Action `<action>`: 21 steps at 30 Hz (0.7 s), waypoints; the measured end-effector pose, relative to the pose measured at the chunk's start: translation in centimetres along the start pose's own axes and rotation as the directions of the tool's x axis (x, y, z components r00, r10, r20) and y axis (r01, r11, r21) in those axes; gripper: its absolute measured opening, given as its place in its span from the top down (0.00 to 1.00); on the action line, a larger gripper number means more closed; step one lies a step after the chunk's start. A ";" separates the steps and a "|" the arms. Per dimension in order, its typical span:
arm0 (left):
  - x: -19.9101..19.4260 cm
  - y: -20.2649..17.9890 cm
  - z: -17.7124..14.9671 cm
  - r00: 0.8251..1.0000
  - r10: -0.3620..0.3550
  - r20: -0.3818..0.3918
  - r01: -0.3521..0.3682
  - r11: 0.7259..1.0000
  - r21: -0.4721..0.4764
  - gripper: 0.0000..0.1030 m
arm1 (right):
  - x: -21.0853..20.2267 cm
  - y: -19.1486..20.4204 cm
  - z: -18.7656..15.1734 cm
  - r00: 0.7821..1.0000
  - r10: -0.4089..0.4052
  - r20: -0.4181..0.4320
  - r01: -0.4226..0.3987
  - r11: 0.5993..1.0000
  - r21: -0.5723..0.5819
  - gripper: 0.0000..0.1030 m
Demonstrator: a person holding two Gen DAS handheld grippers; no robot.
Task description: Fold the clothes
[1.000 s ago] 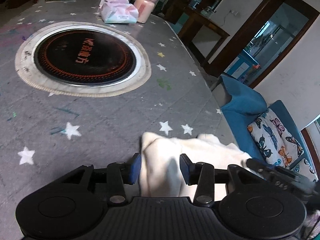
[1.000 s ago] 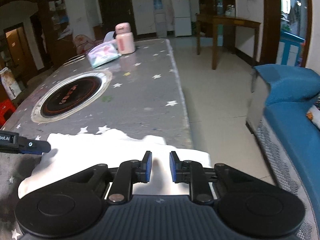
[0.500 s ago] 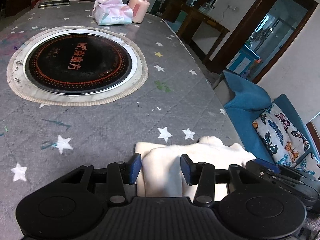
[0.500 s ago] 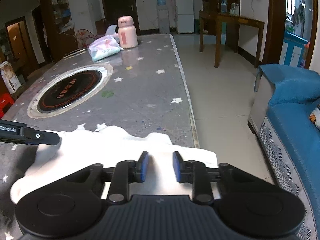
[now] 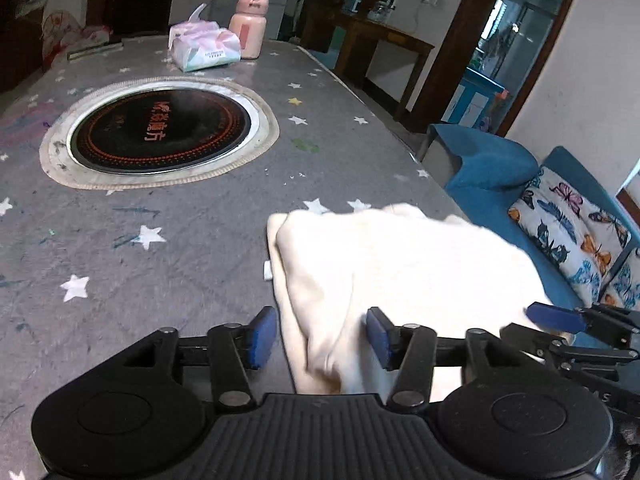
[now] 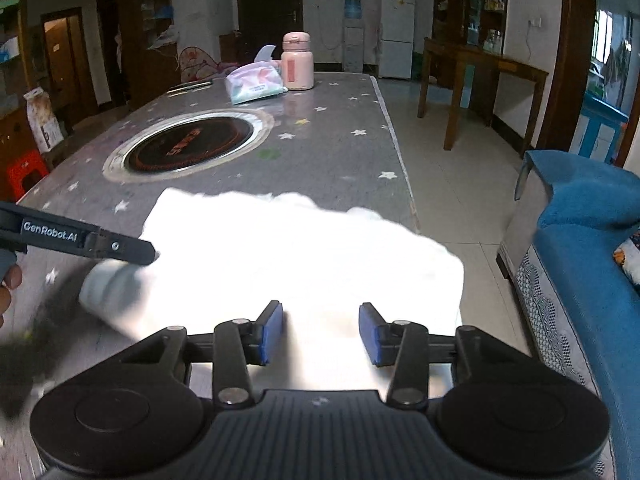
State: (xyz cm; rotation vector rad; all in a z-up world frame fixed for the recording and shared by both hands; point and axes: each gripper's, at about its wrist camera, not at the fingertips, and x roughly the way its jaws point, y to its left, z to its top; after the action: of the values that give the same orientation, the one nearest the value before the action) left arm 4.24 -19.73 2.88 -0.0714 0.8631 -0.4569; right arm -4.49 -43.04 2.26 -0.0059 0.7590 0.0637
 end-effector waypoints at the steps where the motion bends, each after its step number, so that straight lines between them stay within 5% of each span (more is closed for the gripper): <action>1: -0.2 0.1 -0.3 1.000 0.005 0.003 -0.005 1.000 0.001 0.45 | -0.2 0.2 -0.4 1.000 0.000 -0.002 0.000 1.000 -0.004 0.53; 21: -2.5 0.4 -3.6 0.997 0.078 -0.016 -0.077 0.996 0.033 0.23 | -1.1 4.1 -2.5 0.999 -0.032 0.031 0.034 0.998 -0.051 0.45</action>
State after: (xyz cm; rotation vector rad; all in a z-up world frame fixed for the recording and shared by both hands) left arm 0.31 -17.95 2.20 -0.0037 0.8719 -0.3991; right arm -7.25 -39.04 1.32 -0.0666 0.7266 0.0519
